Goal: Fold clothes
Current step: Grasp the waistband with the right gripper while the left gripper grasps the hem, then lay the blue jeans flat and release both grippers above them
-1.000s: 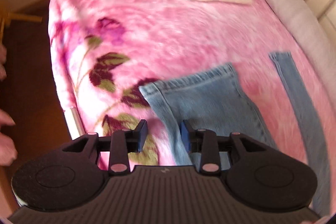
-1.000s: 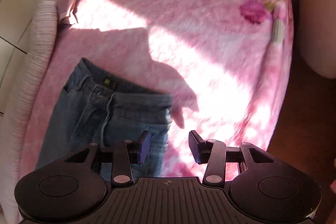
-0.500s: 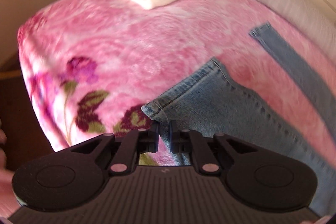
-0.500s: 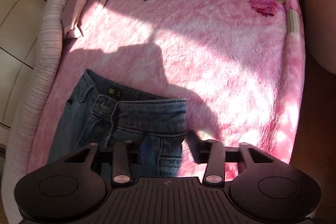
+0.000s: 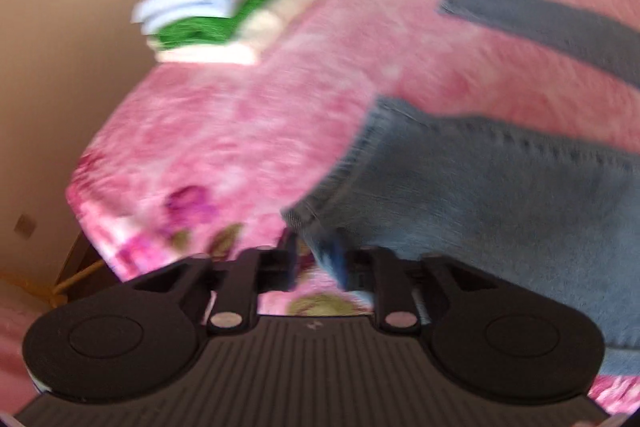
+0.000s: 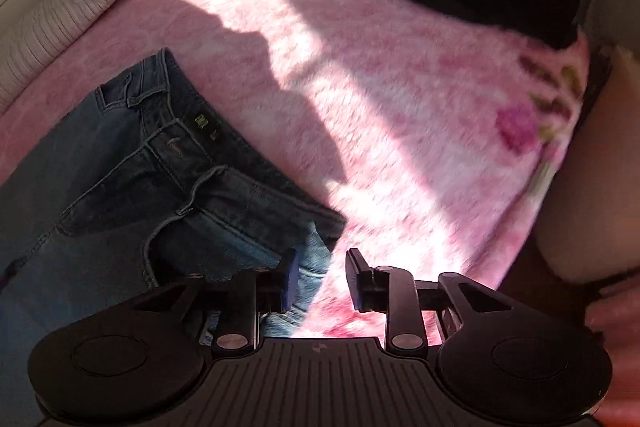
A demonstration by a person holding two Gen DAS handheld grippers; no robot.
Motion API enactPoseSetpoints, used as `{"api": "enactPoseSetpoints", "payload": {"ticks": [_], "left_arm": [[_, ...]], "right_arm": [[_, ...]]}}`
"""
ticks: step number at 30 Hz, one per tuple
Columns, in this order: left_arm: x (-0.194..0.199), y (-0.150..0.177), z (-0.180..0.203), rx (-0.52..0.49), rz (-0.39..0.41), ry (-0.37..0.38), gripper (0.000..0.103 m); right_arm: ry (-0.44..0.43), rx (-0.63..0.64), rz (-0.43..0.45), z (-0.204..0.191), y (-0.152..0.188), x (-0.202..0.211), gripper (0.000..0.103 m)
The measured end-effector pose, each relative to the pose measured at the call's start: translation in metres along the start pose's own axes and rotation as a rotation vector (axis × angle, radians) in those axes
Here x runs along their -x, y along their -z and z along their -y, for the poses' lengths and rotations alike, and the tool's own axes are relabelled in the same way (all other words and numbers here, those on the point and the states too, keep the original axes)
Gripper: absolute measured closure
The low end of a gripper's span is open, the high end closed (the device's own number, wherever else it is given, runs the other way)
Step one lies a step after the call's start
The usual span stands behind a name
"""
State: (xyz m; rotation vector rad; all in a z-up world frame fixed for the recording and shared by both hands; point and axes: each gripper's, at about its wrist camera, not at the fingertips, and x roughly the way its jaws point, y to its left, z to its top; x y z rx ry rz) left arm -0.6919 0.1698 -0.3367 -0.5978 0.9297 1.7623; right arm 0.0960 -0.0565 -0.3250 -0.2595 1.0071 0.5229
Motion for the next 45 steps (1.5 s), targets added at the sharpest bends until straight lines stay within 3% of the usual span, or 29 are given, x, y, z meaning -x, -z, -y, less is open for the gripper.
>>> {"api": "enactPoseSetpoints", "payload": {"ticks": [1,3,7,10,13,15,20,26,30,36,45], "left_arm": [[0.007,-0.001,-0.005,0.041,0.006,-0.031,0.083],[0.022,-0.001,-0.01,0.092,0.021,-0.047,0.083],[0.037,0.001,0.039,0.011,0.029,0.139,0.082],[0.035,0.008,0.082,-0.083,0.021,0.252,0.079],[0.016,0.023,0.1,-0.142,-0.089,0.244,0.079],[0.013,0.029,0.092,-0.115,-0.112,0.257,0.079],[0.038,0.006,0.073,-0.123,-0.202,0.252,0.079],[0.118,-0.033,0.069,-0.227,-0.192,0.417,0.078],[0.177,-0.055,0.075,-0.296,-0.108,0.477,0.073],[0.235,-0.074,0.083,-0.375,-0.004,0.485,0.068],[0.266,-0.076,0.069,-0.407,0.031,0.468,0.067]], "right_arm": [[0.029,0.024,0.036,-0.002,0.003,0.013,0.069],[0.037,0.077,0.102,-0.009,0.011,0.036,0.065],[-0.154,0.245,0.052,-0.056,0.044,0.045,0.062],[-0.196,0.389,0.038,-0.092,0.076,0.033,0.062],[-0.181,0.471,0.002,-0.102,0.101,0.022,0.062],[-0.167,0.492,-0.021,-0.098,0.11,0.023,0.062],[-0.101,0.401,-0.242,-0.089,0.095,0.044,0.062],[-0.222,0.366,-0.231,-0.108,0.088,0.134,0.062],[-0.252,0.37,-0.191,-0.132,0.079,0.184,0.062],[-0.226,0.408,-0.136,-0.152,0.082,0.238,0.059],[-0.237,0.41,-0.139,-0.152,0.102,0.278,0.05]]}}
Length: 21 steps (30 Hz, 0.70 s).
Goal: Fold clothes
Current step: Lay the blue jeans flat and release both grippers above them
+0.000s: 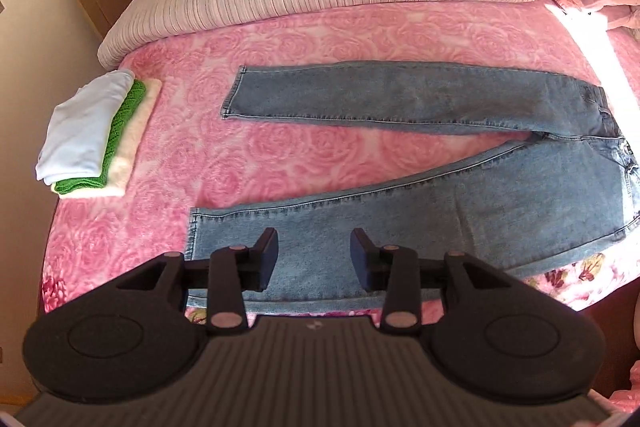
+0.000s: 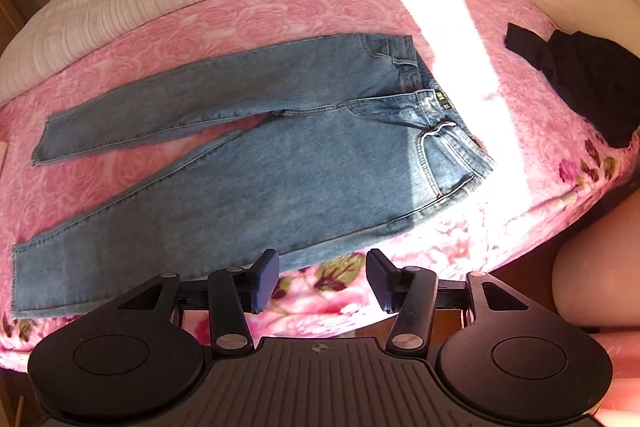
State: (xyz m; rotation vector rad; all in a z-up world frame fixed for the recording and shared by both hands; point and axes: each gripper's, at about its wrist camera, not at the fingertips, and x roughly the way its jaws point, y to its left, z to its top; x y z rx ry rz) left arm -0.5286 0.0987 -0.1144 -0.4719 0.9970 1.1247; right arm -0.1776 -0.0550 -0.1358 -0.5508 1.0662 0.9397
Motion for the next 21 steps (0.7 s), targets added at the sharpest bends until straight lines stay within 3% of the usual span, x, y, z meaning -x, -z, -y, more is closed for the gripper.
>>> {"api": "enactPoseSetpoints", "payload": {"ticks": [11,21], "left_arm": [[0.015,0.012,-0.013,0.011,-0.001,0.004,0.063],[0.02,0.025,-0.039,0.101,-0.006,-0.037,0.057]], "right_arm": [[-0.012,0.07,-0.008,-0.031,0.01,0.008,0.048],[-0.052,0.164,-0.013,-0.065,-0.002,0.006,0.046]]}}
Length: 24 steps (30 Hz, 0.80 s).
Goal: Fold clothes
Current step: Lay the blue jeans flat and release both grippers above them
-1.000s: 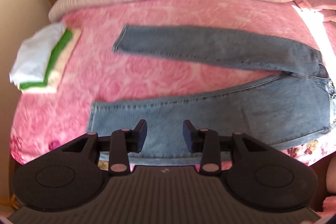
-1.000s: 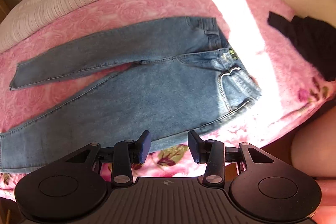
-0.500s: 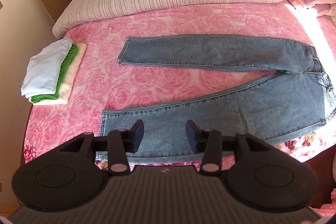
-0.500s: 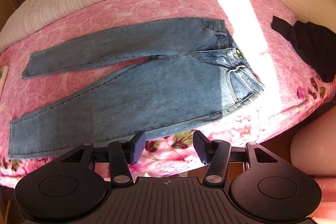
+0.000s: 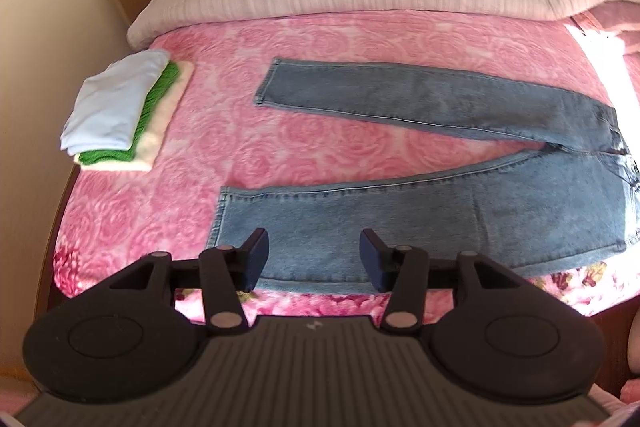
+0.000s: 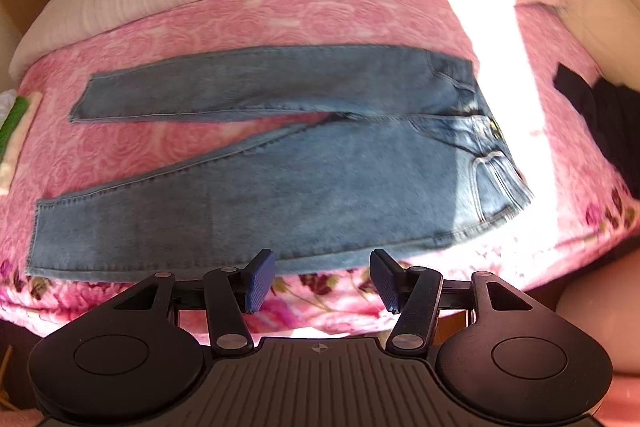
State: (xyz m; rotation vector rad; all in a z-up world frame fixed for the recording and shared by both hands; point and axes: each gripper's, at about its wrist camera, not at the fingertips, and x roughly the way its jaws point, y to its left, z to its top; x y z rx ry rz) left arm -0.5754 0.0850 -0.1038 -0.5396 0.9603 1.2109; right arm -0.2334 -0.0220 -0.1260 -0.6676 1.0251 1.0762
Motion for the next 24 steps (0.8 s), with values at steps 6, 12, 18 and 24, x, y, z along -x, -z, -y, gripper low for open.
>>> {"api": "enactPoseSetpoints", "payload": {"ticks": [6,12,18,24], "left_arm": [[-0.002,0.001,0.001,0.012,-0.01,-0.001,0.056],[-0.004,-0.002,0.02,-0.02,-0.02,0.053,0.056],[-0.007,-0.017,0.056,-0.087,-0.004,0.082,0.056],[-0.005,-0.03,0.088,-0.144,0.02,0.121,0.056]], "right_arm": [[-0.018,0.027,-0.006,-0.003,-0.003,-0.005,0.046],[0.023,-0.002,-0.015,0.01,-0.002,-0.005,0.045],[0.078,-0.01,0.043,0.022,-0.008,0.009,0.045],[0.087,-0.026,0.052,0.033,-0.009,0.013,0.045]]}}
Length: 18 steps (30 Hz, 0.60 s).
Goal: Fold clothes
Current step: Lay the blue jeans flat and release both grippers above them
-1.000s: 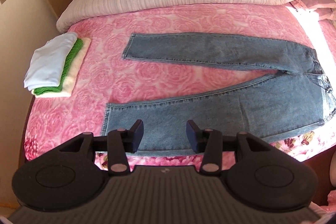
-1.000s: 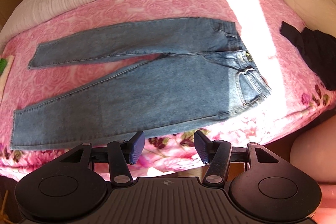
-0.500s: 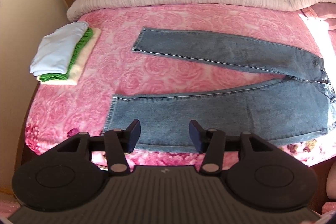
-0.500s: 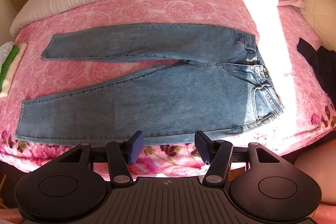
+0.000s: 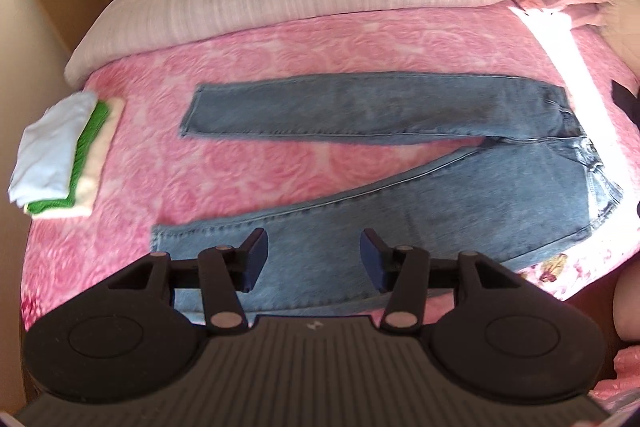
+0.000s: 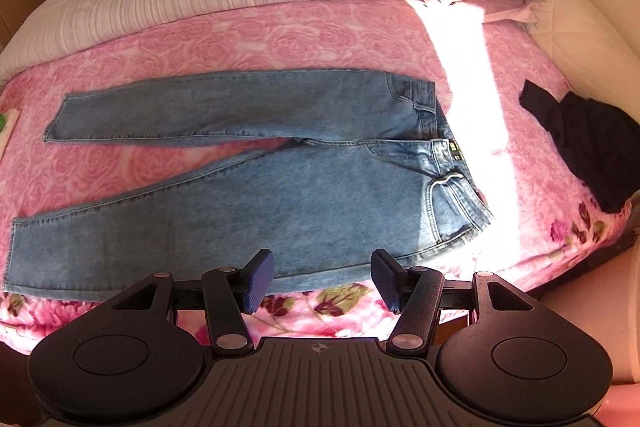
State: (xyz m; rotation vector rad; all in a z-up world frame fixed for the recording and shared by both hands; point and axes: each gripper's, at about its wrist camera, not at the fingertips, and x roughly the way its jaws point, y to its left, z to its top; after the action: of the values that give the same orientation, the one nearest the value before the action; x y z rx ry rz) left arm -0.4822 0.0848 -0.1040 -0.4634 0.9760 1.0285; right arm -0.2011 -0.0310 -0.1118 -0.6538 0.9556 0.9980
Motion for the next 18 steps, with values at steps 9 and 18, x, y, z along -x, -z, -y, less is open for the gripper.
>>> {"api": "enactPoseSetpoints", "payload": {"ticks": [9,18], "left_arm": [[-0.007,-0.003,0.01,-0.018,-0.024,0.006,0.056],[-0.007,0.011,-0.01,0.02,-0.049,-0.021,0.056]], "right_arm": [[0.007,-0.018,-0.028,0.01,0.0,-0.007,0.045],[-0.031,0.027,-0.05,-0.013,0.003,-0.015,0.045]]}}
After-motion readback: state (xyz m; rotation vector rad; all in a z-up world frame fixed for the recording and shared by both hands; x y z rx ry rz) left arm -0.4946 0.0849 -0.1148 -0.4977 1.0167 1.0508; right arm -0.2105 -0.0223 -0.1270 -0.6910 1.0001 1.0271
